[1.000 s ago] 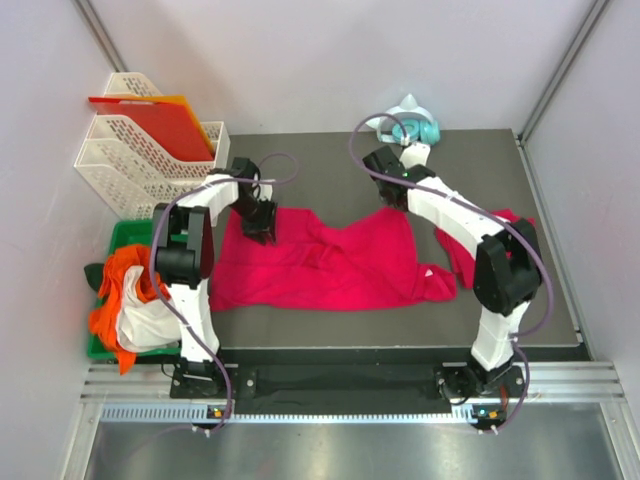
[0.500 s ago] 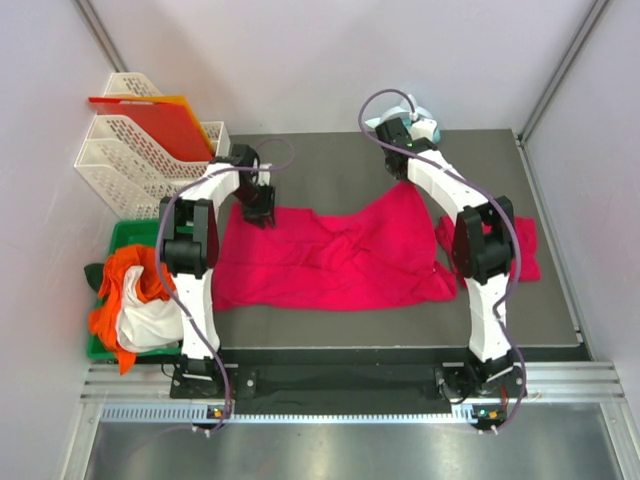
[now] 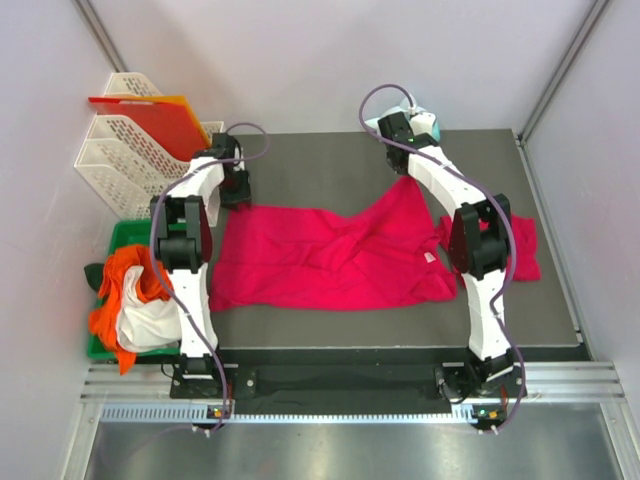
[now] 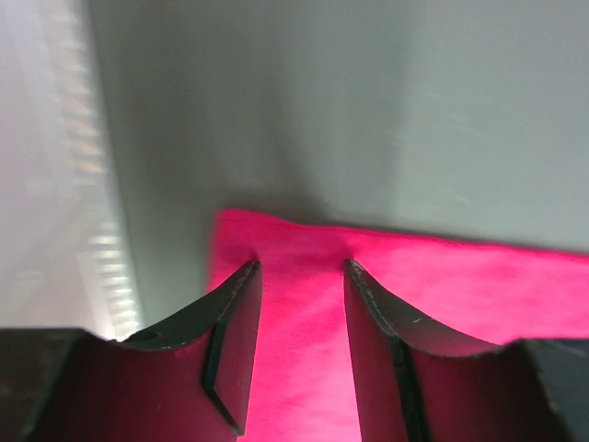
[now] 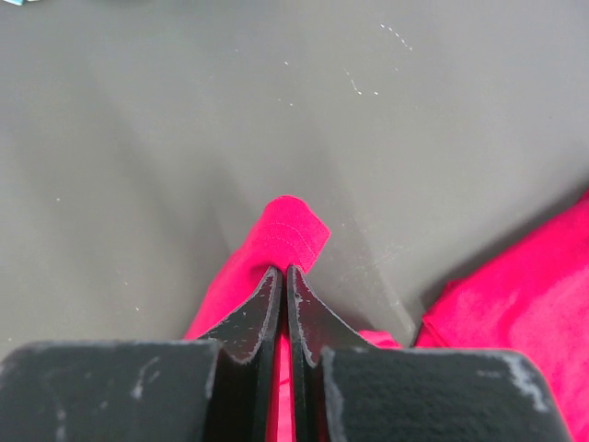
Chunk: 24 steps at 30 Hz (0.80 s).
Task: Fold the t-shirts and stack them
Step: Fold the flattened tshirt in 1/3 of the way
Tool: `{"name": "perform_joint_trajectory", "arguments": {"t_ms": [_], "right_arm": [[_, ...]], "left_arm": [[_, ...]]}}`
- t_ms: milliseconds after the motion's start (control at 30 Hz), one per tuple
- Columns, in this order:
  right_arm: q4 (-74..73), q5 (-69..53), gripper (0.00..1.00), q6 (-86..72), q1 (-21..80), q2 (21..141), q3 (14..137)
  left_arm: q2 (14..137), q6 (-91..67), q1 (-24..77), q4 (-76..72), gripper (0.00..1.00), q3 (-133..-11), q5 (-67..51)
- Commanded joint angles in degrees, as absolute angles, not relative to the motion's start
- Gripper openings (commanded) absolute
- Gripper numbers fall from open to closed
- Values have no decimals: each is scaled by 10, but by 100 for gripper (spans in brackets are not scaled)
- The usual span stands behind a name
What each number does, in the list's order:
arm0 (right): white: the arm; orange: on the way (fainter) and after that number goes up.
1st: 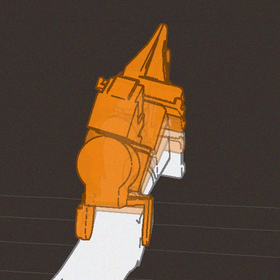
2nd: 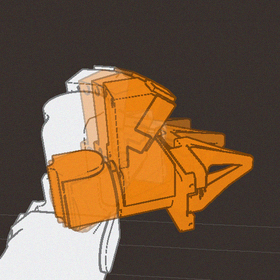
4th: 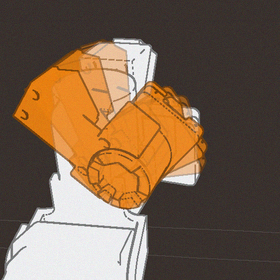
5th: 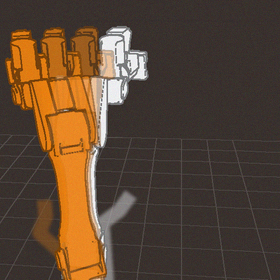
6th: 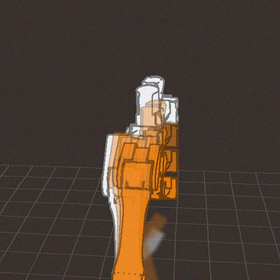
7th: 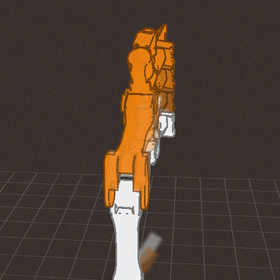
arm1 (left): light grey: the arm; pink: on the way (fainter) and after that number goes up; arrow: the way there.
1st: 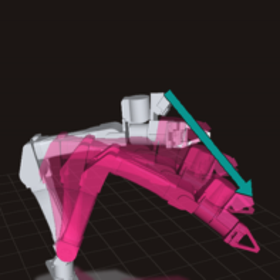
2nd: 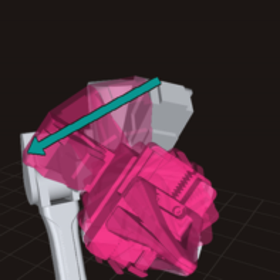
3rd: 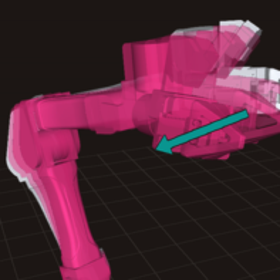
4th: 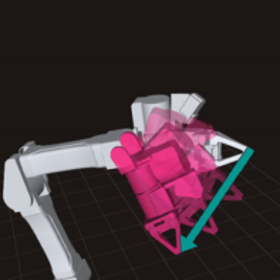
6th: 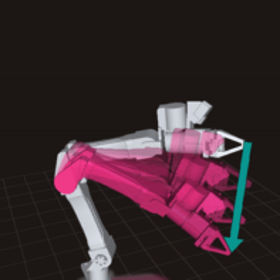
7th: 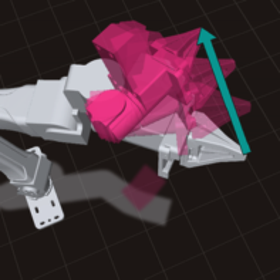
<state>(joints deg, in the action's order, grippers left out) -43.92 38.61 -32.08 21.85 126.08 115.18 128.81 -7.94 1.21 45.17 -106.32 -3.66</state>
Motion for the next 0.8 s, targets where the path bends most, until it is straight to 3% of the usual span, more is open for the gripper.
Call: {"name": "perform_joint_trajectory", "arguments": {"t_ms": [0, 333, 567, 633, 733, 767], "right_arm": [[-403, 383, 0, -308, 214, 1240, 1147], [-391, 381, 0, -300, 214, 1229, 1121], [-389, 384, 0, -298, 213, 1228, 1118], [-390, 384, 0, -299, 213, 1227, 1116], [-389, 384, 0, -299, 212, 1224, 1110], [-389, 384, 0, -299, 211, 1223, 1109]], "left_arm": [[1283, -93, -12, 418, 47, -1083, 34], [1315, -79, -14, 409, 50, -1100, 39], [1323, -73, -14, 419, 43, -1087, 25], [1318, -69, -14, 418, 34, -1078, 19], [1316, -63, -14, 421, 0, -1067, 19], [1316, -64, -14, 424, 0, -1064, 19]]}}
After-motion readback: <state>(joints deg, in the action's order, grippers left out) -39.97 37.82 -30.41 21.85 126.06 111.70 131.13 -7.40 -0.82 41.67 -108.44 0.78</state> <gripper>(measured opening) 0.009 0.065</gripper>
